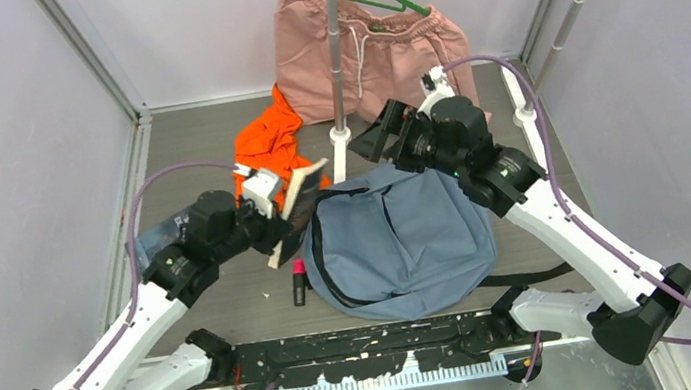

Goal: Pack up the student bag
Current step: Pick up the book from the center of the board.

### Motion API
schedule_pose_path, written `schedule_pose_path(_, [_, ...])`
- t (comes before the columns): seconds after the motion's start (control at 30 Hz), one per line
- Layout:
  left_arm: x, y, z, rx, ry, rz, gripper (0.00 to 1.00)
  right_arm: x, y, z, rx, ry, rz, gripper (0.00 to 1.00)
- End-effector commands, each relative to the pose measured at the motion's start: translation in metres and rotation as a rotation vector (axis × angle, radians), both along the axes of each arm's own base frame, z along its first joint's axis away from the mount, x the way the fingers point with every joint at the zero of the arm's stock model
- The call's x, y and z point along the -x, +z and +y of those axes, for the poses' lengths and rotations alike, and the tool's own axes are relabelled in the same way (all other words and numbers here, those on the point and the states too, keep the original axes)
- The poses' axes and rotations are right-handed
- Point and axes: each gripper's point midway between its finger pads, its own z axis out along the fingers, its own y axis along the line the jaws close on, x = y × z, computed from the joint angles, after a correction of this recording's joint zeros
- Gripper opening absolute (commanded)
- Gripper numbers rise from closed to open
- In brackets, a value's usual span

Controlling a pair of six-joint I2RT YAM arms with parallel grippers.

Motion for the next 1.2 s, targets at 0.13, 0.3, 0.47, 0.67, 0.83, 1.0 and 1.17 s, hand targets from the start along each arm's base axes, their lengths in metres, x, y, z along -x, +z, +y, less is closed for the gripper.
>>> schedule_pose_path(0.13, [0.005,0.050,-0.049,-0.105,-0.161,-0.288,0.00,-0.007,-0.001,0.053,-0.224,0.079,0.246,0.96])
schedule_pose_path(0.3, [0.003,0.044,-0.061,-0.257,-0.193,-0.404,0.00,0.002,-0.025,0.066,-0.212,0.143,0.375,0.96])
schedule_pose_path(0.47, [0.002,0.052,-0.065,-0.287,-0.183,-0.502,0.00,0.010,-0.047,0.067,-0.177,0.151,0.458,0.96])
schedule_pose_path(0.67, [-0.003,0.062,-0.053,-0.331,-0.139,-0.591,0.00,0.022,-0.078,0.072,-0.195,0.189,0.550,0.91])
schedule_pose_path(0.83, [-0.003,0.058,-0.055,-0.330,-0.149,-0.597,0.00,0.020,-0.083,0.077,-0.221,0.209,0.551,0.60])
schedule_pose_path(1.0, [-0.001,0.061,-0.050,-0.306,-0.120,-0.586,0.00,0.007,-0.080,0.058,-0.139,0.113,0.413,0.01])
schedule_pose_path(1.17, [0.012,0.055,-0.041,-0.317,-0.103,-0.385,0.52,-0.001,-0.068,0.042,-0.099,0.071,0.272,0.01])
